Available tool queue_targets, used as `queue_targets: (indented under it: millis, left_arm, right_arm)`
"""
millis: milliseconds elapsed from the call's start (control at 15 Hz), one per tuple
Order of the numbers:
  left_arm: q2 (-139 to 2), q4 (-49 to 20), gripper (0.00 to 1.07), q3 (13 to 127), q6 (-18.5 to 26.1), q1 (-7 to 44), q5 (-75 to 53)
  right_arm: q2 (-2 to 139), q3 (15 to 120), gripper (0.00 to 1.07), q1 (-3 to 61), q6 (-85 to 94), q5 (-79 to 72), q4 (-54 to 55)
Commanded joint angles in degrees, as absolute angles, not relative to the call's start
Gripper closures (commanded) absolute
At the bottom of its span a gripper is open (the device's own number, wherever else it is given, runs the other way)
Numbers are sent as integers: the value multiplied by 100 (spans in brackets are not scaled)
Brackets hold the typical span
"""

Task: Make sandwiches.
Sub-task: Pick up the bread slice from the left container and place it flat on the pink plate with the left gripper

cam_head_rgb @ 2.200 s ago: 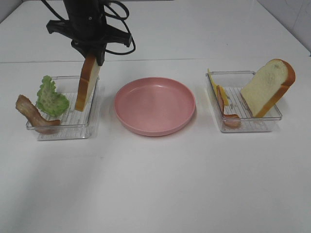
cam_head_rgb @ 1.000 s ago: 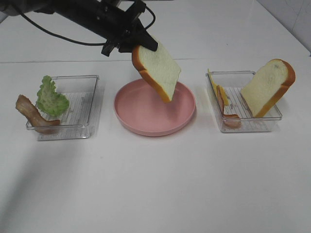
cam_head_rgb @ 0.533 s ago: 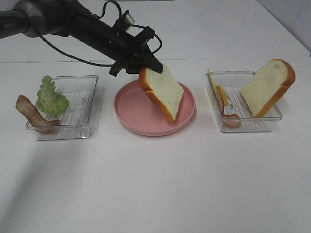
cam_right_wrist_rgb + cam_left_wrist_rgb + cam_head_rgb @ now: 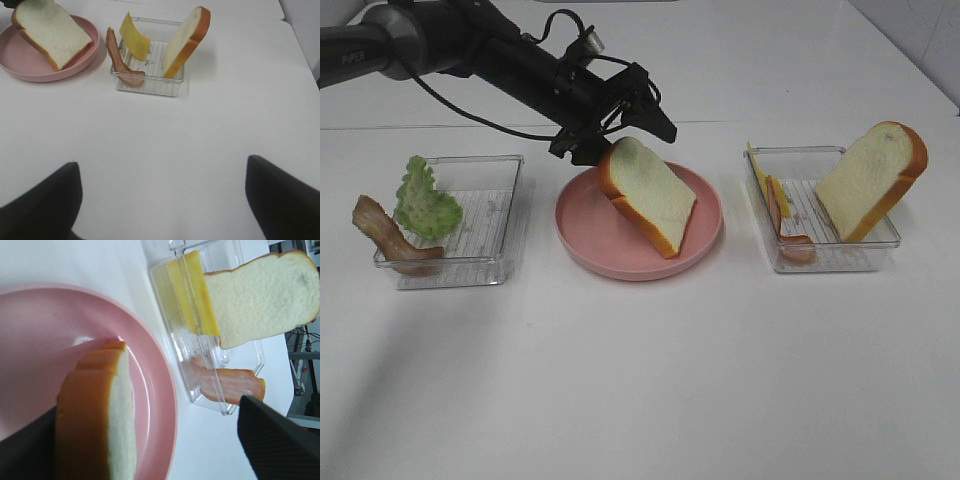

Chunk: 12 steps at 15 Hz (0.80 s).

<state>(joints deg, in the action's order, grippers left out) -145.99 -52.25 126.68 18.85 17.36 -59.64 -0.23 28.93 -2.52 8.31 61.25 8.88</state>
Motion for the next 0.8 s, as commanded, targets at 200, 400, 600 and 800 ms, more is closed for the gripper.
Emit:
queue_targets:
  millis: [200, 400, 600, 800]
  left_arm:
    - [-14565, -4990, 20, 13069, 1730, 1845, -6073]
    - [-14565, -3759, 20, 13344, 1020, 2080, -6142]
    - [-14565, -2355, 20, 13550, 670, 2492, -6211]
    - [-14565, -1180, 20, 13751, 0, 2641, -6618]
  right_arm:
    - [-143, 2882, 28, -275, 888, 6096, 900]
    - [-143, 2882, 28, -275, 888, 6096, 900]
    - [-143, 2882, 28, -275, 888, 6096, 900]
    - [-143, 2882, 28, -275, 888, 6096, 900]
